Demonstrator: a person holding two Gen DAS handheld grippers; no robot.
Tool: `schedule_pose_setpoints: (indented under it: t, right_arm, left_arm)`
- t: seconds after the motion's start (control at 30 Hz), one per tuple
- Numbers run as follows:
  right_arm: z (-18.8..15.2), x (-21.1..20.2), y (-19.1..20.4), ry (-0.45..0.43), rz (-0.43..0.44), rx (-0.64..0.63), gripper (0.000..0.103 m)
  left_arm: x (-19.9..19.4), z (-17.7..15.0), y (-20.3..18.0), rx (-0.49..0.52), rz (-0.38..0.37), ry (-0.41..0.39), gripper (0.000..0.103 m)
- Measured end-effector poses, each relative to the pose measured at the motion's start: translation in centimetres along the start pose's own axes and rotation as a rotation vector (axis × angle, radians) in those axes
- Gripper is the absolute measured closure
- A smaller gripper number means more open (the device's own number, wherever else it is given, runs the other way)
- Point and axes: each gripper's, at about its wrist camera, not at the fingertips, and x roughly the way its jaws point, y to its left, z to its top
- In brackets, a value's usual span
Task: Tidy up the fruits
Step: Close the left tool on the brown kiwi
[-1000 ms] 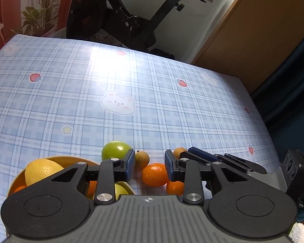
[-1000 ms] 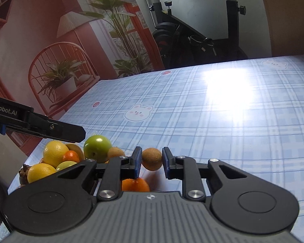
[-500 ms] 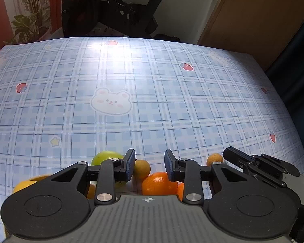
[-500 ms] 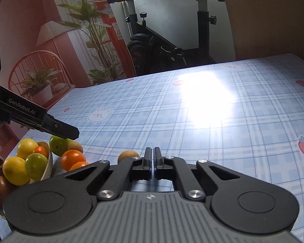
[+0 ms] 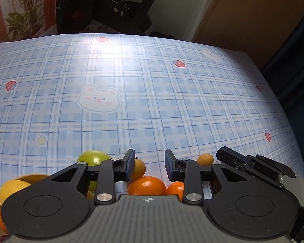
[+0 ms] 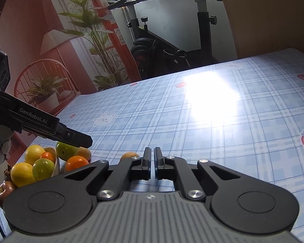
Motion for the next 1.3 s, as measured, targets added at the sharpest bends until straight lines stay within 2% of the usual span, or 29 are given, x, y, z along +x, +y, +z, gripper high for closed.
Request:
schedule_pose_setpoints:
  t: [0.07,0.17,0.23,0.37,0.57,0.63,0.73,0.83,0.87,1.3]
  right_arm:
    - [0.0,-0.1,-0.2,-0.001,0.004,0.003,0.098]
    - [0.0,-0.3,0.0,-0.009,0.014,0.001,0.095]
    - [0.0,-0.2,0.1,-0.013,0.017,-0.001,0.095]
    - [-0.1,-0.6,0.1,-0.034,0.025,-0.003,0.094]
    - [-0.2,-1.1,0.2,-0.055,0.045,-0.022,0.087]
    - [-0.2,-1.1,0.4,-0.056,0.05,-0.034,0.079]
    - [-0.1,-0.9,0.6,-0.049,0.051,-0.052,0.073]
    - [-0.2,-0.6,1.0,-0.041,0.053,-0.069,0.07]
    - [-0.2,-0.5,1.1,-0.037,0.055,-0.074,0.07]
    - [0.0,1.9,2.4,0.065,0.065,-0.123,0.069]
  left_arm:
    - [-0.1,0.0,-0.1,-0.007,-0.009,-0.007,0.069]
    - [-0.7,0.1,-0.7,0.04,0.026,-0.023,0.069]
    - [-0.8,0.2,-0.8,0.054,0.048,-0.018,0.069]
    - [-0.1,0.4,-0.6,0.044,0.047,0.0,0.069]
    - [1.2,0.1,-0.2,0.012,0.025,0.039,0.069]
    - [1.5,0.0,-0.1,0.007,0.029,0.044,0.069]
    - [1.9,0.0,0.1,-0.009,0.029,0.048,0.069]
    - [2.1,0.0,0.0,-0.009,0.03,0.042,0.07]
    - [2.1,0.0,-0.1,-0.003,0.031,0.039,0.074]
    - [-0.7,-0.5,0.3,-0.04,-0.021,-0.038,0.074]
